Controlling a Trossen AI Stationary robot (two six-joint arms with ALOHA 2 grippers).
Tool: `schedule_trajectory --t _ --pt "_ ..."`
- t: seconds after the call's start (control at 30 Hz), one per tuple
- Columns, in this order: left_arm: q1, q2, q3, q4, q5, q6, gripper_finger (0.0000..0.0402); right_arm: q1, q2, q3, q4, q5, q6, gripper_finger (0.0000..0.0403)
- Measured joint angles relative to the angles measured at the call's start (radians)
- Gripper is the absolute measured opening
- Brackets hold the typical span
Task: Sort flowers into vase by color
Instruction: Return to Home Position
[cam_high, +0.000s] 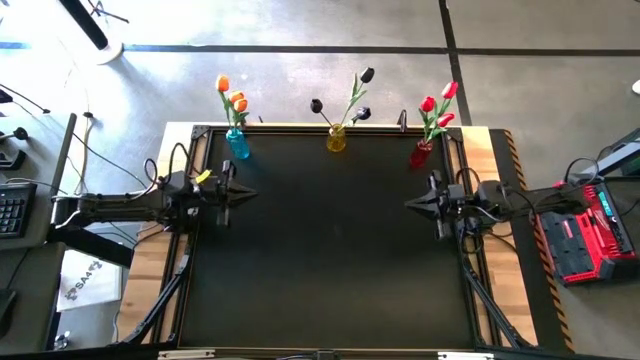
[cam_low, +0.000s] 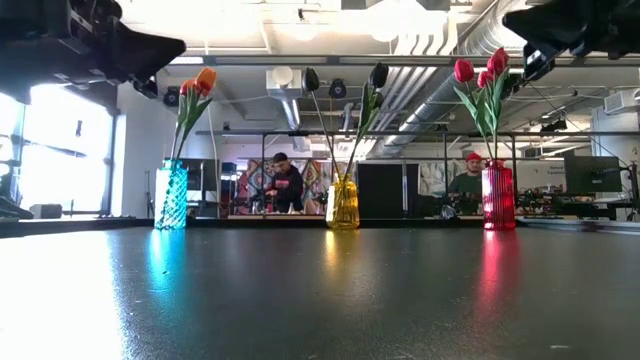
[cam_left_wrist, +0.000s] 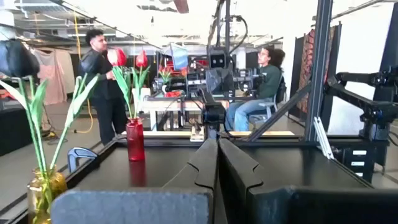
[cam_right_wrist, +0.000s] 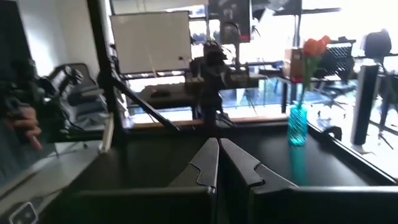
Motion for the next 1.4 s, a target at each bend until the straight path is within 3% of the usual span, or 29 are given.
schedule_trajectory --t 0.47,0.63,0.8,1.03,1.27,1.4 --pt "0.004 -0.270 0.000 -0.214 0.000 -0.010 0.0000 -0.001 -0.034 0.000 -0.029 0.076 0.000 0.0000" --pt "0.004 -0.364 0.001 -0.335 -0.001 -0.038 0.0000 0.000 -0.104 0.000 -0.077 0.063 0.000 0.0000" --pt "0.004 -0.429 0.001 -0.343 -0.001 -0.044 0.0000 0.000 -0.199 0.000 -0.135 0.069 0.001 0.0000" --pt "0.004 -0.434 0.000 -0.400 0.000 -0.016 0.0000 0.000 -0.229 0.000 -0.148 0.098 -0.011 0.0000" --pt "0.004 -0.434 0.000 -0.399 -0.001 -0.010 0.0000 0.000 -0.223 -0.143 0.115 0.102 0.018 0.0000" --pt "0.004 -0.434 0.000 -0.398 0.000 -0.044 0.0000 -0.001 -0.223 -0.158 0.112 0.101 0.026 0.0000"
